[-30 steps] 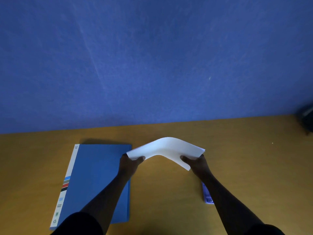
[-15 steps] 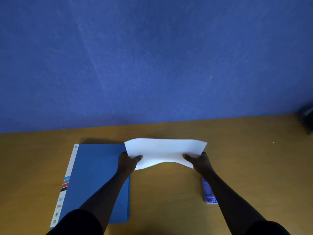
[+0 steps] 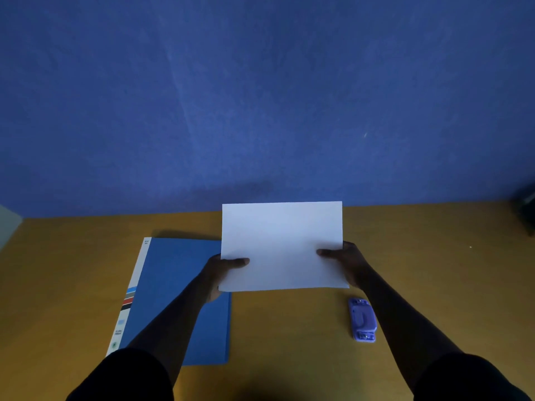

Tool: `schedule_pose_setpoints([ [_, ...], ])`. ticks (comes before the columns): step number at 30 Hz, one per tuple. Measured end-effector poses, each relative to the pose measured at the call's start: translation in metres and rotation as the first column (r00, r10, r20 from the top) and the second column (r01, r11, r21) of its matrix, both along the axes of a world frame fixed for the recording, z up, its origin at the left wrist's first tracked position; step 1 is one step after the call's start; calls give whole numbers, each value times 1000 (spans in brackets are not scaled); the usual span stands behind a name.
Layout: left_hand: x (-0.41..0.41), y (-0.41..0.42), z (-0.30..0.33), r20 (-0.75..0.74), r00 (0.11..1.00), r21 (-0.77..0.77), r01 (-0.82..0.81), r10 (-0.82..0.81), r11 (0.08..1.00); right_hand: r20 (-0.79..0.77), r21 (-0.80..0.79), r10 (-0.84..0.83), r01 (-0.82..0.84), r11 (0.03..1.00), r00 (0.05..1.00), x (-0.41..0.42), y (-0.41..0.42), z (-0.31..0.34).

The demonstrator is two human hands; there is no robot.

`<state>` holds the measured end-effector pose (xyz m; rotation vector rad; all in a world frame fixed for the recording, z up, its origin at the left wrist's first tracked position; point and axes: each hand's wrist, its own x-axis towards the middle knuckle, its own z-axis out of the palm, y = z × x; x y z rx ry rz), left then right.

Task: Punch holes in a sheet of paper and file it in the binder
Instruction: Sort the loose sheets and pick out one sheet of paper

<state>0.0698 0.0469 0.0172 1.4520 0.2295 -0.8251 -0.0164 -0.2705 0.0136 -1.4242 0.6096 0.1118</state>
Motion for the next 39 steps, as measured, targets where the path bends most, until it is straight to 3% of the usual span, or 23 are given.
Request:
schedule_pose_setpoints([
  [11,-32,12,7,64,993,-58,-94,98,994,36,2,54,-54,999,998,-21,18,23],
  [19,-48,10,12,83,990,-89,-108,115,990,79,-142,-15,26,990,997,-35,32,16],
  [26,-52,14,10,83,996,-22,-26,28,999,46,-320,57,-39,947,997,-48,24,20],
  [29,-53,12,7,83,996,2,-39,39,999,-1,-357,53,-49,933,999,-51,17,22],
  [36,-56,8,-1,67,995,-16,-74,75,997,-126,-296,-175,132,946,976,-77,-4,17],
  [39,-58,6,-1,57,995,-41,-83,85,996,-309,-578,-158,-53,815,938,-94,-16,8],
])
